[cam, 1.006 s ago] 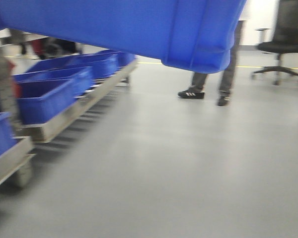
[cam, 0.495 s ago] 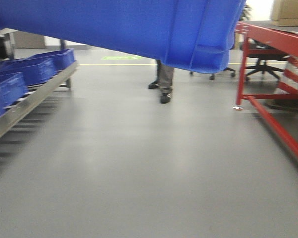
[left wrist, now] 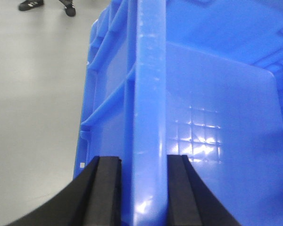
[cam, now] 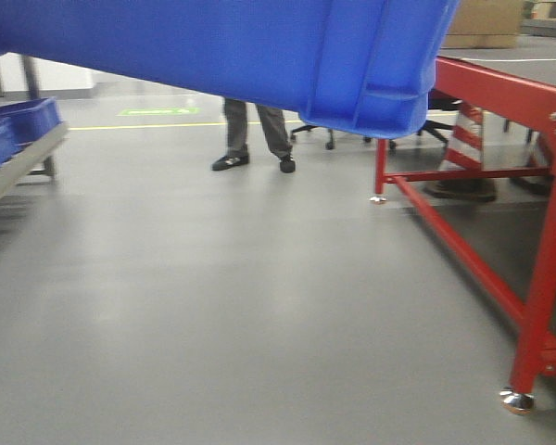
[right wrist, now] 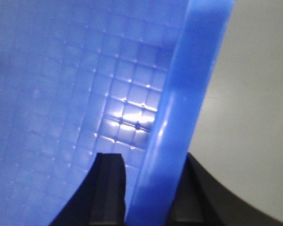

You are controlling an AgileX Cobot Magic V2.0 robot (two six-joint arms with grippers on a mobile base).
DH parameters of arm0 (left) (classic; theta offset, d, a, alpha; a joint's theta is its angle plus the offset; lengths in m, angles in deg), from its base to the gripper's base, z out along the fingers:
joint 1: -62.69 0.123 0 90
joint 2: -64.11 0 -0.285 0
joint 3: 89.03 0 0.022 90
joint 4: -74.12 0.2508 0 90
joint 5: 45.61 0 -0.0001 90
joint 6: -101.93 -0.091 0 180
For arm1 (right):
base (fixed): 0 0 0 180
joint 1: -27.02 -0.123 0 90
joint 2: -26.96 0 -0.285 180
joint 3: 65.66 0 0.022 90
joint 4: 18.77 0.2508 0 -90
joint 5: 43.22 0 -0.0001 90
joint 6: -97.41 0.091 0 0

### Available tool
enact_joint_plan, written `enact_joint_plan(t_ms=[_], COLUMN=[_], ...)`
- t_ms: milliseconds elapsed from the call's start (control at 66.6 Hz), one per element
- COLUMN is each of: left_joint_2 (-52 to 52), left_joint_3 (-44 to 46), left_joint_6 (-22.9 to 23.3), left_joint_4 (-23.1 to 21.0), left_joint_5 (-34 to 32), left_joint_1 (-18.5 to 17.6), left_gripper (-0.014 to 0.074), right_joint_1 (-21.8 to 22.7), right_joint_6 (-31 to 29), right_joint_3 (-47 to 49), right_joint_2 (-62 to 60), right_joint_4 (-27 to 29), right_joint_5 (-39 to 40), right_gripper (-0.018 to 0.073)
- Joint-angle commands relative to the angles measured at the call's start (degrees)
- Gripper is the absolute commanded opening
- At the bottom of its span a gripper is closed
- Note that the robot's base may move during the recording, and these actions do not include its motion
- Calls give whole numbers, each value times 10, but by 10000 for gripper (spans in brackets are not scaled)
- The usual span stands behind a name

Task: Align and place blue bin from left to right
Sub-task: 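Hold the blue bin with both grippers while driving across the floor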

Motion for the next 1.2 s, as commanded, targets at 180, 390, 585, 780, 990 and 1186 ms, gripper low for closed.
enact_joint_plan(t_ms=[180,390,585,780,990,1186], left_joint_2=[8,8,8,8,8,8], left_joint_3=[11,11,11,11,11,11], left_joint_6=[6,6,6,6,6,6], left_joint_4=[-10,-10,-10,-10,-10,-10], left_joint_5=[-126,-128,-128,-128,-128,-128], left_joint_1=[1,1,1,1,1,1], left_gripper=[-111,-111,-111,-111,-111,-111], right_joint_1=[-2,-2,-2,-2,-2,-2], right_joint_6=[-22,-22,-22,-22,-22,-22], right_joint_3=[6,6,6,6,6,6], right_joint_2=[-16,-16,-16,-16,-16,-16], right_joint_4=[3,3,3,3,3,3], right_joint_5=[33,33,33,33,33,33], right_gripper=[-70,-70,-70,-70,-70,-70])
